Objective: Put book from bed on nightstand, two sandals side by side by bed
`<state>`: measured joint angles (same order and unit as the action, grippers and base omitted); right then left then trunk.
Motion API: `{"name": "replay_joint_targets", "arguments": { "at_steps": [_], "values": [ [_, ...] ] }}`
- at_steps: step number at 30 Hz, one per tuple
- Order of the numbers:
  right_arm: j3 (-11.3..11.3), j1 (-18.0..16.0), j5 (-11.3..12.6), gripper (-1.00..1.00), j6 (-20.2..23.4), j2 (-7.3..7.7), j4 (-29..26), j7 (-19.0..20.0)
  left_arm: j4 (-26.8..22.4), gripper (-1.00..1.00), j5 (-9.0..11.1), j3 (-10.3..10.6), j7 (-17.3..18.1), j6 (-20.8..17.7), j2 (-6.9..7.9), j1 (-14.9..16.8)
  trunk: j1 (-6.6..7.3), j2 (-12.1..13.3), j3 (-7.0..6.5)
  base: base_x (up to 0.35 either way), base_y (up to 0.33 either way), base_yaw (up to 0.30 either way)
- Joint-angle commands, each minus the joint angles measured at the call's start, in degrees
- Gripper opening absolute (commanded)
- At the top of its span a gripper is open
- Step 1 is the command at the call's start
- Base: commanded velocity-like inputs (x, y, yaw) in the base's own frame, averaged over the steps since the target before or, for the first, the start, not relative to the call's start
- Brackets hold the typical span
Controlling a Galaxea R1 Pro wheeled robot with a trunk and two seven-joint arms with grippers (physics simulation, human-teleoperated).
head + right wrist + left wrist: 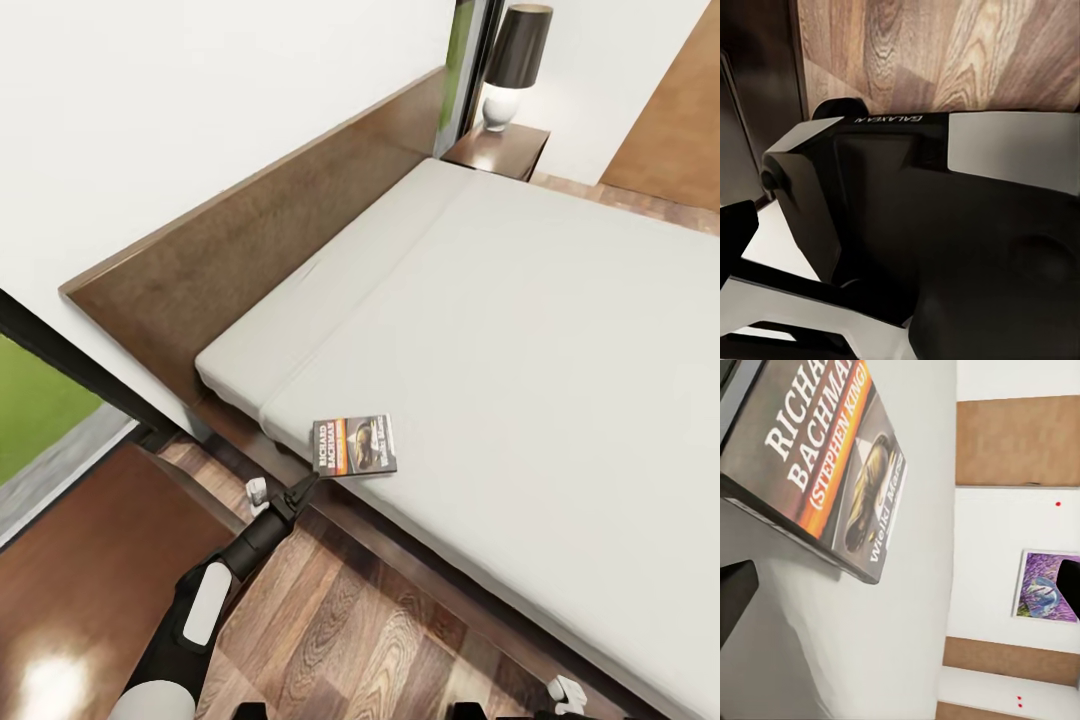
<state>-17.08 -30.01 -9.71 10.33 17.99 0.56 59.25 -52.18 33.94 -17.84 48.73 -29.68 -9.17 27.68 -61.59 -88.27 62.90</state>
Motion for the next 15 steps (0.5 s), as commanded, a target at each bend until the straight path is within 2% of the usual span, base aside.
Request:
{"name": "replay_joint_targets", "arguments": {
  "at_steps": [1,15],
  "values": [
    [-0.5,-0.04,-0.4,1.0,0.39,0.02,0.06,0.17,-0.01,1.0,0.16,-0.17,0.13,-0.46,-0.05,0.04,-0.22,-0.43,0.21,0.0,0.0,0.0],
    [-0.5,-0.04,-0.4,1.0,0.39,0.02,0.06,0.17,0.0,1.0,0.16,-0.17,0.13,-0.46,-0.05,0.03,-3.3,-6.05,2.73,0.0,0.0,0.0]
  ]
}}
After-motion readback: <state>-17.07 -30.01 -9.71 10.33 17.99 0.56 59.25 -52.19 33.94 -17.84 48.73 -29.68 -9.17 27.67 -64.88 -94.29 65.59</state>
